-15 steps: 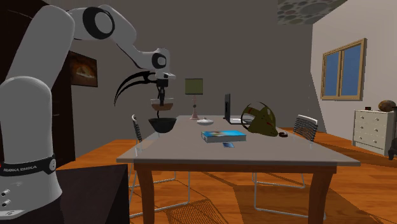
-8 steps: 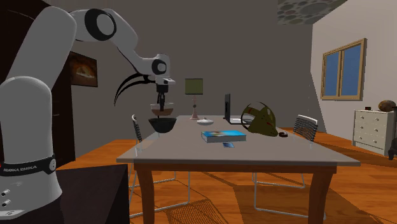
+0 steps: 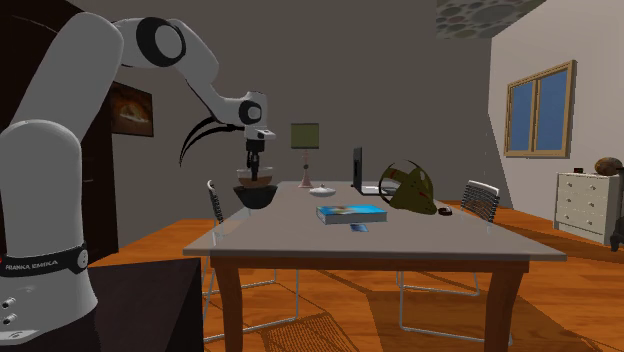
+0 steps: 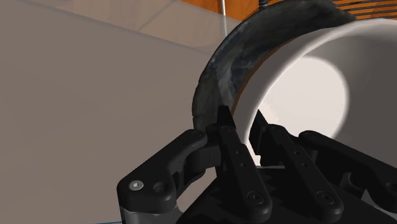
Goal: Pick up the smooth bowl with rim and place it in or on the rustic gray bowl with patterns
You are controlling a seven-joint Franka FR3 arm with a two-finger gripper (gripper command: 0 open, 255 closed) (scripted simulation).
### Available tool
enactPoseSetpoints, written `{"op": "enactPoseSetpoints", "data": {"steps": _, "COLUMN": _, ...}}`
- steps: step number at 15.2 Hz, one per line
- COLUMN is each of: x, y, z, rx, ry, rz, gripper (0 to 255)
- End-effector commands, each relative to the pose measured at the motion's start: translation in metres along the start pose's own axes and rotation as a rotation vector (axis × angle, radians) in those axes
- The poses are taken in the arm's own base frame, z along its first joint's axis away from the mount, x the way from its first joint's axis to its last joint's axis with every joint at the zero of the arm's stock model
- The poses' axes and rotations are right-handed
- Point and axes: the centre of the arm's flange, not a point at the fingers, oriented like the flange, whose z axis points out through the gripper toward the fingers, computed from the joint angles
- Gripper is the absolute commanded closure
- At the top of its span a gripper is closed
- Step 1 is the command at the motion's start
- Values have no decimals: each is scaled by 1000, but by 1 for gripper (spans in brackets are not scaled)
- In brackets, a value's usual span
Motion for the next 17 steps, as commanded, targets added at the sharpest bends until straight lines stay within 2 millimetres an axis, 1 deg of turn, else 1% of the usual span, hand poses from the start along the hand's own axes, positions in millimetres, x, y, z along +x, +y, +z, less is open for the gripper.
{"op": "enactPoseSetpoints", "data": {"steps": 1, "x": 0, "y": 0, "z": 0, "rx": 1, "ry": 1, "rz": 0, "gripper": 255}}
{"op": "enactPoseSetpoints", "data": {"steps": 3, "x": 0, "y": 0, "z": 0, "rx": 1, "ry": 1, "rz": 0, "gripper": 255}}
{"op": "enactPoseSetpoints", "data": {"steps": 4, "x": 0, "y": 0, "z": 0, "rx": 1, "ry": 1, "rz": 0, "gripper": 0}}
{"op": "enactPoseSetpoints", "data": {"steps": 9, "x": 0, "y": 0, "z": 0, "rx": 1, "ry": 1, "rz": 0, "gripper": 0}}
{"op": "enactPoseSetpoints", "data": {"steps": 12, "x": 0, "y": 0, "z": -40, "rx": 1, "ry": 1, "rz": 0, "gripper": 0}}
{"op": "enactPoseSetpoints", "data": {"steps": 13, "x": 0, "y": 0, "z": -50, "rx": 1, "ry": 1, "rz": 0, "gripper": 0}}
{"op": "enactPoseSetpoints", "data": {"steps": 17, "x": 0, "y": 0, "z": -50, "rx": 1, "ry": 1, "rz": 0, "gripper": 0}}
